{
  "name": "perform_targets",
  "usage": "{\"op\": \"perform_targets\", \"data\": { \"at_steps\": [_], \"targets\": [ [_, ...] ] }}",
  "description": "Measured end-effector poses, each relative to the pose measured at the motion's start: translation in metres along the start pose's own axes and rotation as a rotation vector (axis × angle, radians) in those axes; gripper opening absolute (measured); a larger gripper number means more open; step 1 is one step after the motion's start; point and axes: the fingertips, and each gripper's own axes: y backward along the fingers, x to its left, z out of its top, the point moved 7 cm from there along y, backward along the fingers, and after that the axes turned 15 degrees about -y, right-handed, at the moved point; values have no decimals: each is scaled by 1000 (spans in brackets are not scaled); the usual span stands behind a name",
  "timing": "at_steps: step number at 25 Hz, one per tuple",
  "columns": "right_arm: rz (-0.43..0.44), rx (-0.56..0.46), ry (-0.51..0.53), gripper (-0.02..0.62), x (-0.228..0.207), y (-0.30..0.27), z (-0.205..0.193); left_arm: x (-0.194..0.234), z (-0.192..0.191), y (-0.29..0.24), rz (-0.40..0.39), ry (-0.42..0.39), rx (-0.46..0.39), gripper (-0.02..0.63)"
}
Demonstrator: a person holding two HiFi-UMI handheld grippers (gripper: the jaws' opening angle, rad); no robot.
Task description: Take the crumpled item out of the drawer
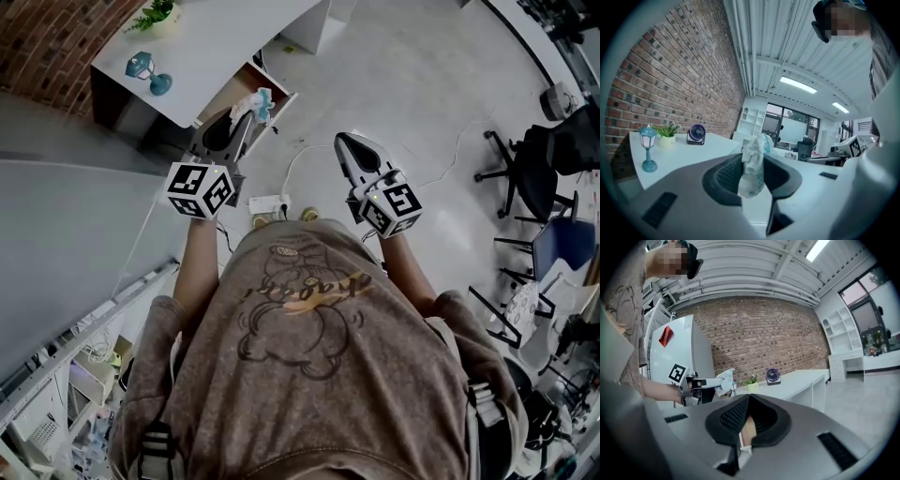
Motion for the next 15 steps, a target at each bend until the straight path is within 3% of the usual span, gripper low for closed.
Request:
{"op": "perform_targets", "data": {
  "at_steps": [15],
  "targets": [
    [4,32,10,-5,7,-1,-9,-4,-9,4,28,20,34,110]
  ]
}}
